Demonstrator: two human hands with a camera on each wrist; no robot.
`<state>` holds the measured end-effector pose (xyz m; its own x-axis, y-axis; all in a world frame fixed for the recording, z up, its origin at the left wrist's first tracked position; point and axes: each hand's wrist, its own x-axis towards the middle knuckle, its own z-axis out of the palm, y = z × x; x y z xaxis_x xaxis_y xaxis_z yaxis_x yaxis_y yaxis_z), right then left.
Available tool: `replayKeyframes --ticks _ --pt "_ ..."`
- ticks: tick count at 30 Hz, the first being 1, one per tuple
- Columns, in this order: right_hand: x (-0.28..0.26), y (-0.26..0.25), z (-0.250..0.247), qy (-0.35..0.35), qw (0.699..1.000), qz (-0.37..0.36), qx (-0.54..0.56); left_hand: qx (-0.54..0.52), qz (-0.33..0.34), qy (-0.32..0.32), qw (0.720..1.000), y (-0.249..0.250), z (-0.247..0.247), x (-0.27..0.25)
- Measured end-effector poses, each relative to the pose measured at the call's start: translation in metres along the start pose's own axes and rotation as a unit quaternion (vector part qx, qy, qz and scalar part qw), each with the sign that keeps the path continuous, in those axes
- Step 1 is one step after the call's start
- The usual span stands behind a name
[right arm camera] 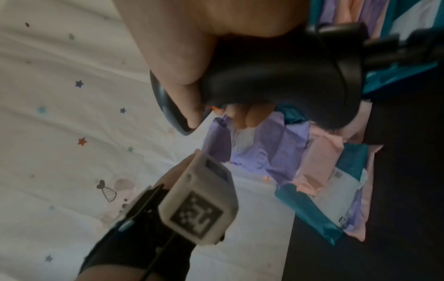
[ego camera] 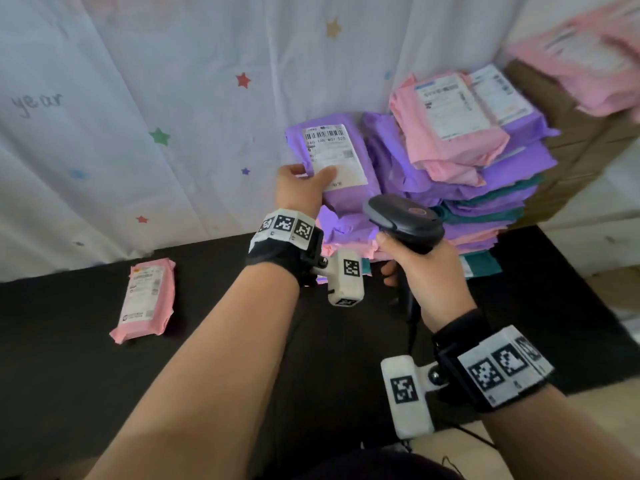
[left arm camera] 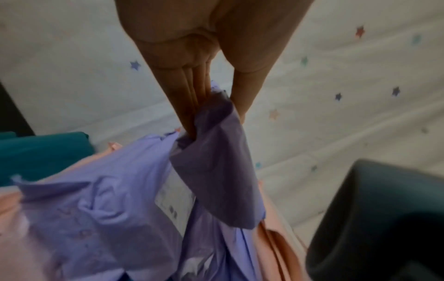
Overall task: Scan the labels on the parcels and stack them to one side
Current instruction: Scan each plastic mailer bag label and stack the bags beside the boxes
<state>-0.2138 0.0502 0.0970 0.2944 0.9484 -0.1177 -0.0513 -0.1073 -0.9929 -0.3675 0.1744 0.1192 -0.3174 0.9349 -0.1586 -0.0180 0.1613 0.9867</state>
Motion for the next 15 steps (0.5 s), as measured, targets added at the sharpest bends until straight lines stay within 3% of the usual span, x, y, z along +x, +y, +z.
replayKeyframes --ticks 7,15 --pt "0.020 0.003 -0.037 0.023 1.000 -0.002 -0.016 0.167 0.007 0.012 0.986 -0.013 0.053 0.016" --pt "0.031 0.003 -0.039 0.000 1.000 0.015 -0.023 0.228 0.036 -0.002 0.973 -0.018 0.057 0.024"
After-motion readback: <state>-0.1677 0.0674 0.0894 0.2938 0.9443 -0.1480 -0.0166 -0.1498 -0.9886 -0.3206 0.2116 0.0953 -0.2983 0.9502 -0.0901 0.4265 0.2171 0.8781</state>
